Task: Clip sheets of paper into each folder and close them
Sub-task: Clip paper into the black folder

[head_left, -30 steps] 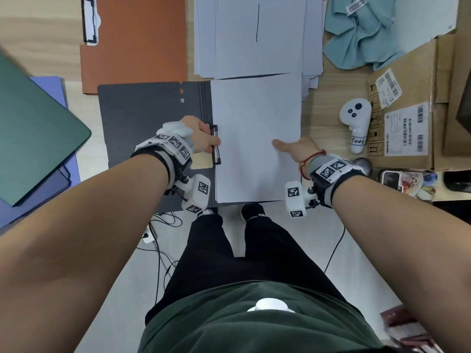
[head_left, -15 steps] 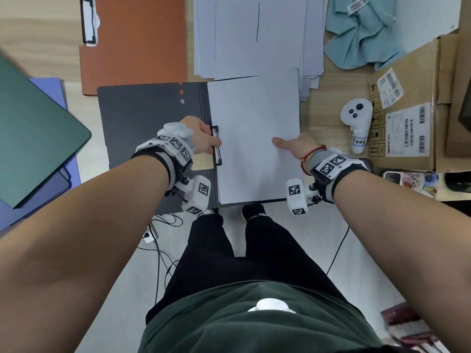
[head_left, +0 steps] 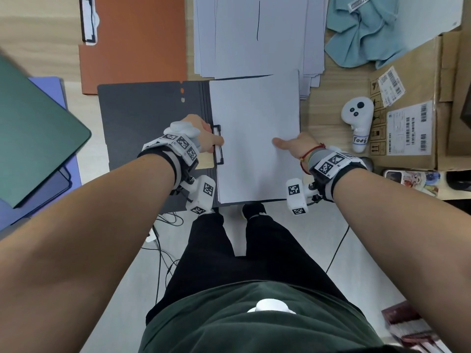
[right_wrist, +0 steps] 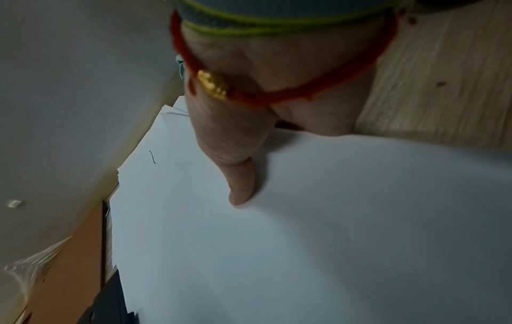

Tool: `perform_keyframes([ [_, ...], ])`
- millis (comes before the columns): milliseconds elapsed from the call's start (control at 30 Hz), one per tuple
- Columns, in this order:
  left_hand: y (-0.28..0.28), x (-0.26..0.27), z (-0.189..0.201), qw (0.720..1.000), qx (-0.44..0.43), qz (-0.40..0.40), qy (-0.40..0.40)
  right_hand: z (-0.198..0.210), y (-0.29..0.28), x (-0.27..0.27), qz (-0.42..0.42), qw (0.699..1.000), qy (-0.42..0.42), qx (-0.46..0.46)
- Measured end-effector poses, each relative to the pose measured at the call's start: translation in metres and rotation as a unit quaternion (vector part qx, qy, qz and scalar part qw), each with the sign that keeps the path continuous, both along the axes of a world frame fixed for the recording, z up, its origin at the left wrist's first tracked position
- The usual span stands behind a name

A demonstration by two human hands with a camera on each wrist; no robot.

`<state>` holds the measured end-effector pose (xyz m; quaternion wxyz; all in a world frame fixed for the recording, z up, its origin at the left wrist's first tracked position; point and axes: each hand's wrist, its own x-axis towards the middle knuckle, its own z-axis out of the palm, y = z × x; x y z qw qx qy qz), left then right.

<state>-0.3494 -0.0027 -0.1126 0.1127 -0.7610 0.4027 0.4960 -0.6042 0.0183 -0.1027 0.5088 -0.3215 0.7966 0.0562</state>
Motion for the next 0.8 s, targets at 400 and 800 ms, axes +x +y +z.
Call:
perform_keyframes([
  [400,-0.012,-0.016,0.0,0.972,0.03,-0.208,-0.11,-0.004,-0.004,0.003,0.033,0.999,0.015,-0.019],
  [800,-0.011,-0.019,0.01,0.964,0.041,-0.23,-0.125,-0.003,-0.004,-0.026,0.067,0.994,0.073,-0.055],
])
